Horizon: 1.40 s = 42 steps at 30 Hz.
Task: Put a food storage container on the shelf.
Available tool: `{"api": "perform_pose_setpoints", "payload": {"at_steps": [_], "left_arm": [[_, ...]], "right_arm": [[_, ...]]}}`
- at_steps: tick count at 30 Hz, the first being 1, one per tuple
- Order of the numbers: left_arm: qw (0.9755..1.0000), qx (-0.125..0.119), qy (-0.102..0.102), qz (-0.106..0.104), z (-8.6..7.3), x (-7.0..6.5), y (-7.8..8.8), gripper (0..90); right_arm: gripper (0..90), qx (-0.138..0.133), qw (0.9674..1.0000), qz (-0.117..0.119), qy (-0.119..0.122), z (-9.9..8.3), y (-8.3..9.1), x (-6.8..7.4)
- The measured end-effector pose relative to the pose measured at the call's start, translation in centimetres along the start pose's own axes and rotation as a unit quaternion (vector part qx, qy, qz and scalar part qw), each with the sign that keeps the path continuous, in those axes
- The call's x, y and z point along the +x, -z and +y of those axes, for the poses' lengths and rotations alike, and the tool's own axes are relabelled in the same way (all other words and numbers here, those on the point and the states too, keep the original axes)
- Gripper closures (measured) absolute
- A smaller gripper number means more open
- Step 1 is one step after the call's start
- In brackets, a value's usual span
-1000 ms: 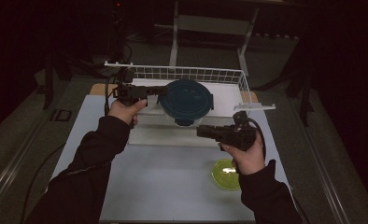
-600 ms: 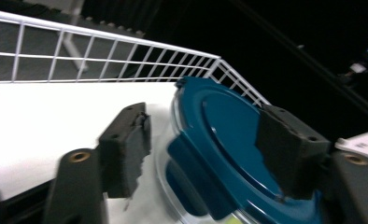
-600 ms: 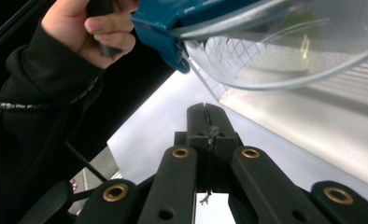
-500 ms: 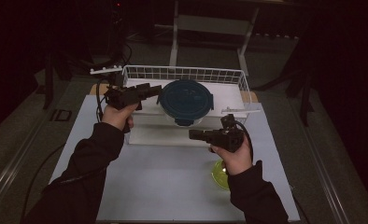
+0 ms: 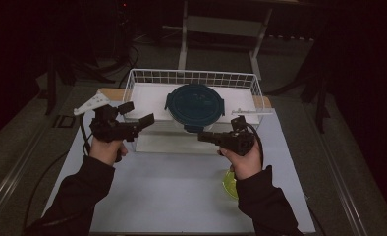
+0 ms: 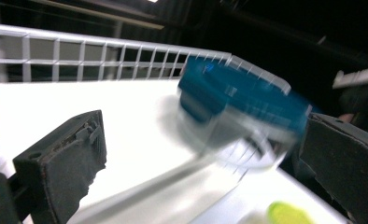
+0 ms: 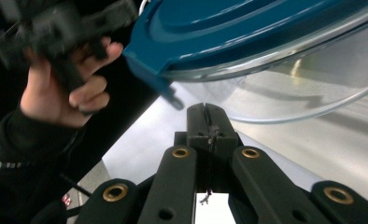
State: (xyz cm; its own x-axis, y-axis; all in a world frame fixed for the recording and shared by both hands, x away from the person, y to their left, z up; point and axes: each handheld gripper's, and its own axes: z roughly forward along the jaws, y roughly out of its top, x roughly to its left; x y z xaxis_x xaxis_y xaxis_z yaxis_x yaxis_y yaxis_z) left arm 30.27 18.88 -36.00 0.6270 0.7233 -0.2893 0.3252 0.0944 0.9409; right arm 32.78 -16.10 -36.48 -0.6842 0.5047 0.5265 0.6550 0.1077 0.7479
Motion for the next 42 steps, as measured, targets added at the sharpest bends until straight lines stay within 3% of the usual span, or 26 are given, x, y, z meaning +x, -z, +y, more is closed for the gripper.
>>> {"api": "perform_pose_setpoints", "payload": {"at_steps": [3,7,12,15,19,29,33,36,42], "left_arm": [[0.9995,0.007,-0.025,0.015,-1.4,-0.5,1.1,0.4],[0.9986,0.013,-0.047,0.02,-3.2,-1.2,2.3,0.4],[0.9976,0.022,-0.066,0.005,-5.2,-2.6,3.5,0.4],[0.9973,0.03,-0.067,-0.004,-6.2,-3.2,3.8,0.4],[0.9962,0.049,-0.065,-0.031,-8.0,-4.0,4.1,0.4],[0.9939,0.07,-0.068,-0.052,-11.6,-5.0,4.9,0.3],[0.9933,0.076,-0.07,-0.052,-13.1,-5.2,5.1,0.4],[0.9942,0.072,-0.064,-0.047,-14.1,-5.1,5.3,0.4],[0.995,0.065,-0.065,-0.039,-14.8,-4.8,5.5,0.4]], "right_arm": [[90.0,-0.002,1.0,0.001,-0.002,0.1,-0.1,-0.1],[90.0,-0.005,1.0,-0.003,-0.005,0.2,-0.2,-0.2],[90.0,-0.009,0.9999,-0.009,-0.011,0.6,-0.3,-0.5],[90.0,-0.01,0.9998,-0.012,-0.013,0.8,-0.3,-0.7],[90.0,-0.016,0.9996,-0.017,-0.018,1.2,-0.5,-1.1],[89.9,-0.025,0.9991,-0.022,-0.028,2.1,-1.1,-1.7],[89.9,-0.026,0.9989,-0.026,-0.03,2.3,-1.3,-1.9],[89.9,-0.028,0.9987,-0.029,-0.033,2.5,-1.4,-2.0],[89.8,-0.028,0.9984,-0.033,-0.036,2.8,-1.7,-2.4]]}}
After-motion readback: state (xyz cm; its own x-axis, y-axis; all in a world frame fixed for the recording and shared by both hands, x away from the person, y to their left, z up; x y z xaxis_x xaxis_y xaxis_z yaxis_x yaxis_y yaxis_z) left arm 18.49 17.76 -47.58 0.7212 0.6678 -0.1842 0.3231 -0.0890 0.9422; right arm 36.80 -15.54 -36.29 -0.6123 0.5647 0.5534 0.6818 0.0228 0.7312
